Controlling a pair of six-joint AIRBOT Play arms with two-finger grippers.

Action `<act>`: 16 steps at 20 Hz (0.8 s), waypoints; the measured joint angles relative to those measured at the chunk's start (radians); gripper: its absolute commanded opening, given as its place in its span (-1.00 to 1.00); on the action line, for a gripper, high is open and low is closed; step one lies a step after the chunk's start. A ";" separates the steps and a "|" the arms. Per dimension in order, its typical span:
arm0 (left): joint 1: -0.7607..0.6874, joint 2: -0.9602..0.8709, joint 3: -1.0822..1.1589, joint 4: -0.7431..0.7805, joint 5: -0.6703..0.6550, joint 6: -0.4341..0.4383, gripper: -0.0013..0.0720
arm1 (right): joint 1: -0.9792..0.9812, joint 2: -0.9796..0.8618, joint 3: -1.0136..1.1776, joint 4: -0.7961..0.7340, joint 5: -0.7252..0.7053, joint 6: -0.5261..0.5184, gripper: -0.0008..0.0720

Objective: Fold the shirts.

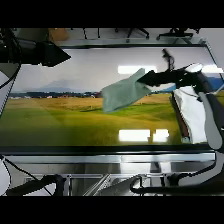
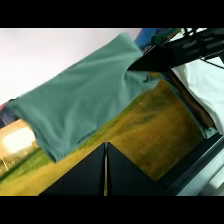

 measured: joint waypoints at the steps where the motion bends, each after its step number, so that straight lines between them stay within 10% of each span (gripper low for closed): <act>1: 0.000 0.000 0.000 0.000 -0.005 0.000 -0.93 | -0.045 0.019 0.035 0.003 0.000 0.030 -0.92; 16: -0.008 0.000 0.000 0.000 -0.063 0.054 -0.93 | -0.739 0.308 0.169 -0.176 0.197 0.390 -0.92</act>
